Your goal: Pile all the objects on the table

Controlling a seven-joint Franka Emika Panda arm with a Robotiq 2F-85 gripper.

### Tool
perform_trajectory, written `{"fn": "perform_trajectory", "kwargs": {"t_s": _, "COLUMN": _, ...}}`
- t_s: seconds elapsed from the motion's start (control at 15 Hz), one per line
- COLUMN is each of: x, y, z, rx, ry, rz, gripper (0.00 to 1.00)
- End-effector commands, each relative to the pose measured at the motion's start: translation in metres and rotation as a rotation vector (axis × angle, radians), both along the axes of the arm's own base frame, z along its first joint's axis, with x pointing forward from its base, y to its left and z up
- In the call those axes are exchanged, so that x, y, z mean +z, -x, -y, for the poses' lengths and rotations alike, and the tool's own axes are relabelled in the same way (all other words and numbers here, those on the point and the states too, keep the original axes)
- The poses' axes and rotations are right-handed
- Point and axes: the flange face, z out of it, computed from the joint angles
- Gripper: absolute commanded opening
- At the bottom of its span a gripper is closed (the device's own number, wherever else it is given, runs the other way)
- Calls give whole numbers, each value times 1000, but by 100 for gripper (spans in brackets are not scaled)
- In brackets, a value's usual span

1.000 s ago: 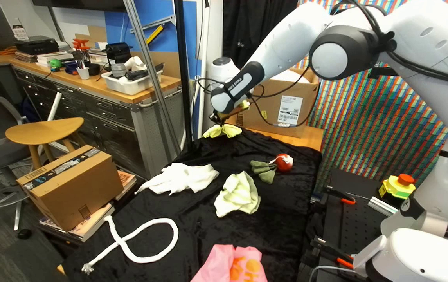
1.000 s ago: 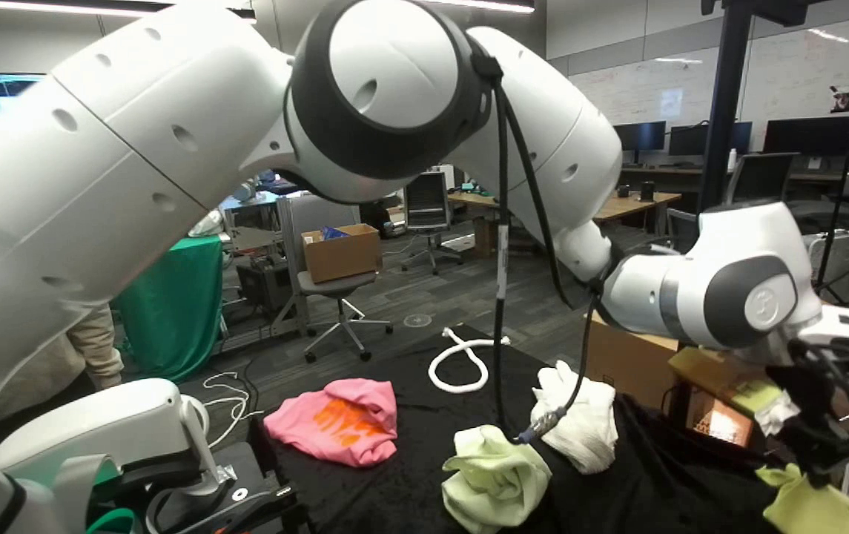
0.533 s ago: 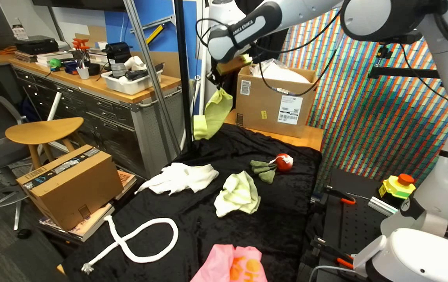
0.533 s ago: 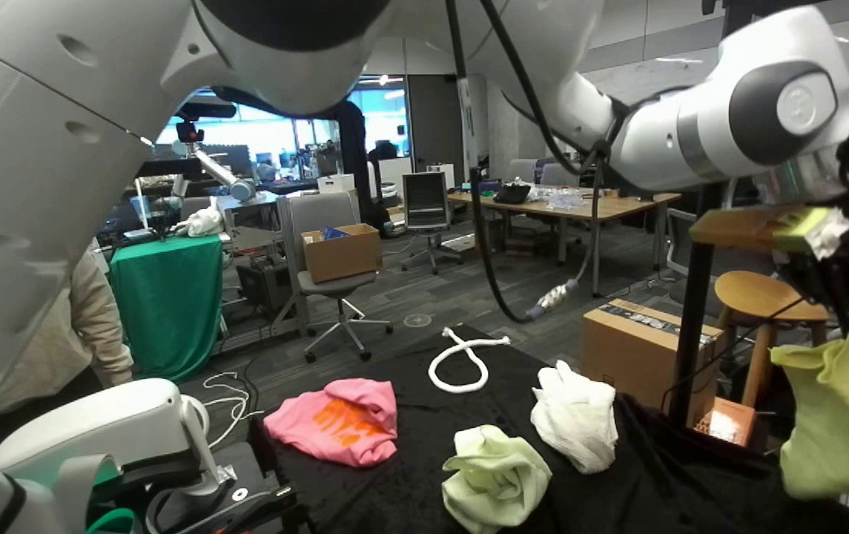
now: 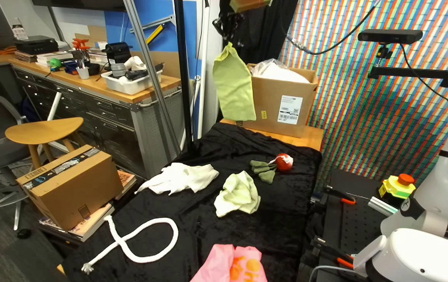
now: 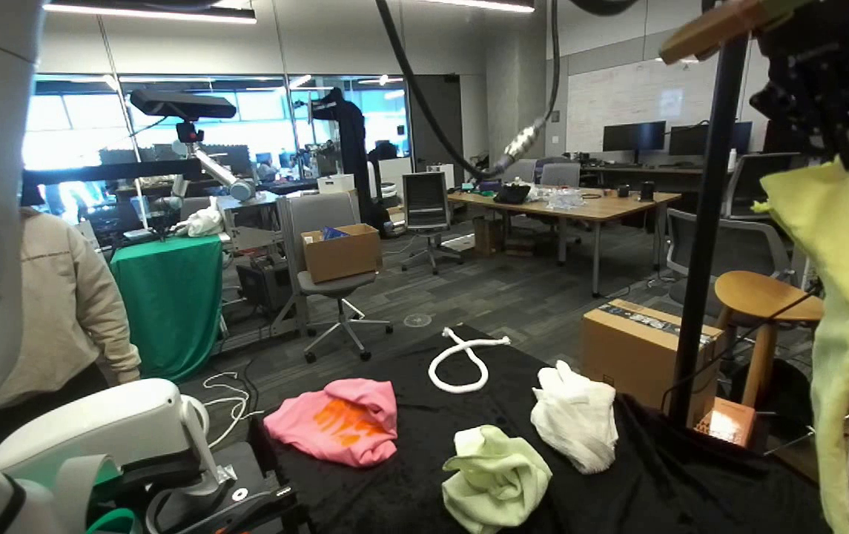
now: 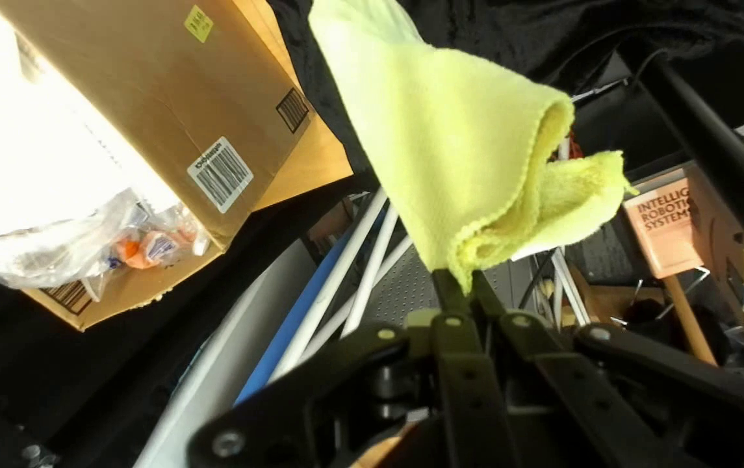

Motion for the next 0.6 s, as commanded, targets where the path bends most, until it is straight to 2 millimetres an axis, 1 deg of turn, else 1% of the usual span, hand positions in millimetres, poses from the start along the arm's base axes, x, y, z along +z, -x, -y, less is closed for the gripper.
{"fn": "perform_trajectory", "kwargs": {"t_s": 0.0, "x": 49, "y": 40, "z": -23, "rx": 57, "ry": 5, "rz": 1, "gripper": 6}}
{"fn": "perform_trajectory", "kwargs": {"t_s": 0.07, "x": 61, "y": 49, "z": -29, "rx": 72, "ry": 3, "rz": 4, "gripper": 6}}
{"fn": "perform_trajectory", "kwargs": {"t_s": 0.2, "x": 75, "y": 63, "z": -42, "rx": 115, "ry": -5, "rz": 19, "gripper": 6}}
{"fn": "perform_trajectory", "kwargs": {"t_s": 0.27, "x": 80, "y": 70, "z": -50, "rx": 151, "ry": -5, "rz": 20, "gripper": 6}}
{"fn": "perform_trajectory", "kwargs": {"t_s": 0.4, "x": 83, "y": 81, "z": -68, "rx": 228, "ry": -5, "rz": 7, "gripper": 6}}
{"fn": "perform_trajectory", "kwargs": {"t_s": 0.53, "x": 80, "y": 92, "z": -83, "rx": 300, "ry": 0, "rz": -10, "gripper": 6}}
